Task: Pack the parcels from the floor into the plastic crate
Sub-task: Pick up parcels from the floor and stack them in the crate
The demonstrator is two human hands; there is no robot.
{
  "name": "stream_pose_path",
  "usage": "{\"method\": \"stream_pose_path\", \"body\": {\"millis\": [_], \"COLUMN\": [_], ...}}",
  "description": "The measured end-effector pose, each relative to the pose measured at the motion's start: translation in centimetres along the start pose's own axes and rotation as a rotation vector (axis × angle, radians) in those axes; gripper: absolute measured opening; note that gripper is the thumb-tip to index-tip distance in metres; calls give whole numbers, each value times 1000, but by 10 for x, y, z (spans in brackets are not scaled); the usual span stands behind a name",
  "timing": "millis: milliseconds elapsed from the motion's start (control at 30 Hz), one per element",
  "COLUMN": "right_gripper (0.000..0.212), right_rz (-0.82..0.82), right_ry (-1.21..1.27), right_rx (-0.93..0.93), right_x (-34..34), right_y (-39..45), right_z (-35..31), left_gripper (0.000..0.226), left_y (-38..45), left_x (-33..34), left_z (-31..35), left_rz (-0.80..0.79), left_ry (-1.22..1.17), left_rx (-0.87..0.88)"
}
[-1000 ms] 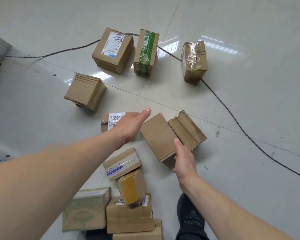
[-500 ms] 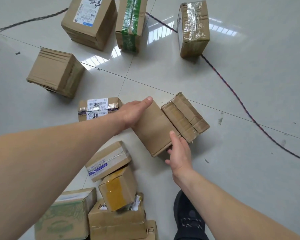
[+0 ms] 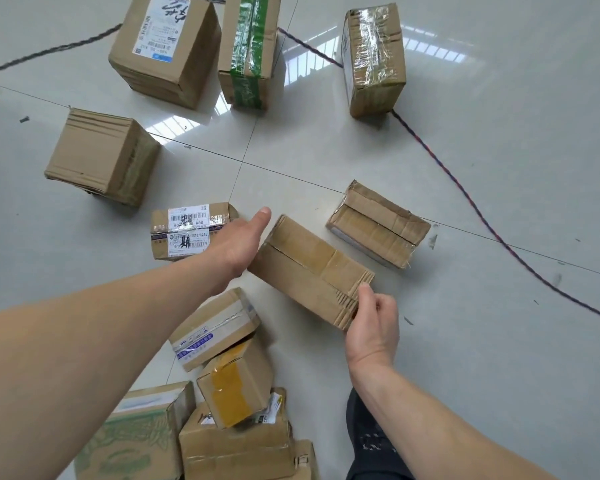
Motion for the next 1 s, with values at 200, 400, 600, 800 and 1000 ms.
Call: {"method": "stream_pose_path", "body": {"millis": [200, 400, 600, 800, 1000], "right_gripper": [51, 39, 46, 59, 49], "right_rz": [-85, 22, -14, -61, -117], "right_ry": [-95, 43, 15, 0, 93], "right_rx": [113, 60, 35, 133, 129], "right_x": [5, 5, 6, 13, 22], "right_y": [7, 2, -3, -7, -13], "right_z": [23, 17, 12, 24, 18], "left_gripper": [106, 112, 74, 56, 78], "left_y": [3, 1, -5, -7, -13], "left_x": [8, 6, 7, 18, 11], "left_z": [-7, -4, -9, -14, -16], "left_rz": [-139, -19, -114, -180, -194], "left_ry": [75, 4, -75, -105, -136], "left_rx": [-73, -26, 37, 42, 25]}}
Point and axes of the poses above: each hand's wrist, its own y-axis towards the middle knuckle, its own x-axis out of the palm, z = x × y, the point moved 1 cm from there along y, towards the middle knuckle, and after that the axes turned 14 degrees about y, right-handed, at the moved point
